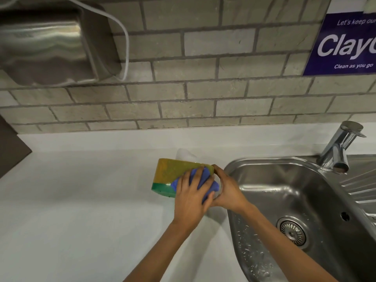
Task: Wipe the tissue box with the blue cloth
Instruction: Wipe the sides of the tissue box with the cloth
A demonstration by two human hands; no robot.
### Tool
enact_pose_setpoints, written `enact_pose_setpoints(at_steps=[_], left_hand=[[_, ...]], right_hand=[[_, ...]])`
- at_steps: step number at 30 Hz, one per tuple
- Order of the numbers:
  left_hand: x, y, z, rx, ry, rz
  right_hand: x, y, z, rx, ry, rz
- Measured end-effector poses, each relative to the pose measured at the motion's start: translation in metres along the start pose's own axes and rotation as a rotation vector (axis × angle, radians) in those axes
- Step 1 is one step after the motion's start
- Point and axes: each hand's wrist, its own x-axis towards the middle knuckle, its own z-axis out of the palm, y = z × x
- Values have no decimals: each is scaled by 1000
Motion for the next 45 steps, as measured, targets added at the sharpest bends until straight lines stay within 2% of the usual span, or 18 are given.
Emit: enact_pose_setpoints(at_steps=[3, 8, 12, 14, 16, 19, 23, 26, 28, 30, 33, 35, 38, 40, 42, 45], left_hand=[[-15, -22, -1, -72, 53, -56], [3, -55, -9, -178, 127, -352], [5, -75, -3, -433, 143, -609], [1, -71, -1, -464, 168, -681], [-3, -56, -2, -329, 204, -633], [-3, -25, -4, -159, 184, -423], [-2, 1, -3, -84, 20, -223], [-9, -1, 4, 13, -1, -21], [-11, -8, 4, 41, 20, 31], [-8, -19, 2, 13, 54, -58], [0, -41, -2, -98, 132, -298], [2, -55, -4, -181, 119, -469], [2, -71, -6, -497, 153, -778], [-2, -82, -6, -689, 103, -934], [-6, -92, -6, -765, 17, -1028], [-11, -100, -7, -788, -63, -1051]], right_hand=[[0, 0, 0, -30, -4, -13], [0, 0, 1, -21, 3, 1], [-2, -2, 1, 10, 16, 7], [-2, -3, 1, 4, 6, 11], [-1, -3, 0, -15, -8, 13], [0, -4, 1, -36, -1, 22], [0, -3, 0, -40, -4, 28], [-1, -3, -2, -10, -28, 14], [-2, -3, -3, -9, -34, 1], [-2, -4, -2, -25, -31, -8], [-3, -2, 0, -30, -31, -17], [-5, -1, 1, -17, -27, -29], [-9, 1, 3, -9, -19, -39], [-13, 3, 4, -44, -33, -44], [-18, 5, 6, -98, -62, -57], [-27, 4, 7, -71, -85, -35]])
